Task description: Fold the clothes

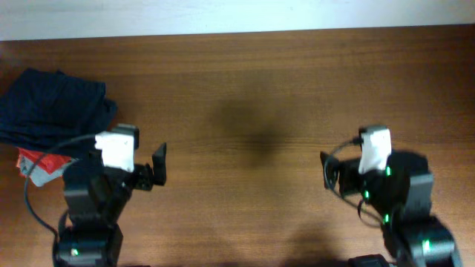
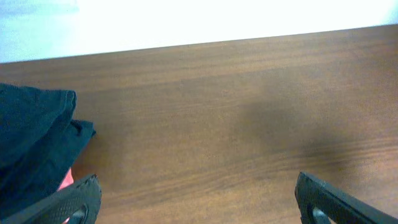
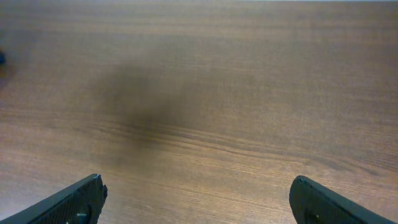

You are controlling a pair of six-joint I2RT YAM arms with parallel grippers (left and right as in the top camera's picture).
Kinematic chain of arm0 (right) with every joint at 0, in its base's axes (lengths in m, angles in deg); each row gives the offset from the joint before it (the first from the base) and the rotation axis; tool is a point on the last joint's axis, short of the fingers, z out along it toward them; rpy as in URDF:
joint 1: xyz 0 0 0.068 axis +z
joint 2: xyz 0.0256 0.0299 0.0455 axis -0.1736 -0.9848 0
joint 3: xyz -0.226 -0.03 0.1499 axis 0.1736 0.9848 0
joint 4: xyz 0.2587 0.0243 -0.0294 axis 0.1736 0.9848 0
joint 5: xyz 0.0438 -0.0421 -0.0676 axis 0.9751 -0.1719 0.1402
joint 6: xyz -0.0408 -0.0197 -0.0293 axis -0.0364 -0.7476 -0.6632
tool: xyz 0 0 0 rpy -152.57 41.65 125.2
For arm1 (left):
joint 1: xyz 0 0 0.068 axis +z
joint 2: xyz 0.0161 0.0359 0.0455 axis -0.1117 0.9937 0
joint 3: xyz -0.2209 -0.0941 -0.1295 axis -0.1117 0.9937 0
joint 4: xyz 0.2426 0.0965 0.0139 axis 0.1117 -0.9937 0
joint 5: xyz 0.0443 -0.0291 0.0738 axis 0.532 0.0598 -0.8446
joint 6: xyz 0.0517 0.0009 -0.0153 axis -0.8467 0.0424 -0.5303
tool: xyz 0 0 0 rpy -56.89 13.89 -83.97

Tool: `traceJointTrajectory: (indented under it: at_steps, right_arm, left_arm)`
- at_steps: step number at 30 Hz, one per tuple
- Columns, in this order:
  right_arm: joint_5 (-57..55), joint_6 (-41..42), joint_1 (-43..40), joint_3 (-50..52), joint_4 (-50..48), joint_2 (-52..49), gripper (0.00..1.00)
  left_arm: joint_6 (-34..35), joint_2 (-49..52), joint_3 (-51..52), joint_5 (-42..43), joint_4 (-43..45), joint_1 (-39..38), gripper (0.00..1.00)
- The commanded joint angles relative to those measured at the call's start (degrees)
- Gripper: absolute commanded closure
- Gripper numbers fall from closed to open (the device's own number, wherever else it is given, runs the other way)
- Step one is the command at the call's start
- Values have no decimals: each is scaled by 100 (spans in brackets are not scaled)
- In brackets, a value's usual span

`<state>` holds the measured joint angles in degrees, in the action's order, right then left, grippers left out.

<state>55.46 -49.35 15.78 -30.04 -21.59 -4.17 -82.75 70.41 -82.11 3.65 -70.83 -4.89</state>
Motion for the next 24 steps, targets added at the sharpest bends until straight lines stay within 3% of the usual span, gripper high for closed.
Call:
traceJointTrajectory:
  at_steps: [1,14,24]
  right_arm:
    - [-87,-55,48,557,-81,719,1]
    - [-85,-55,48,874,793,1016,1]
    - [-83,-55,52,894,933,1145,1]
  left_arm:
    - [120,-310,455,48,79,2,1]
    - [120,-323,492,46,-1519,2,1]
    - [120,-323,492,48,-1749,2,1]
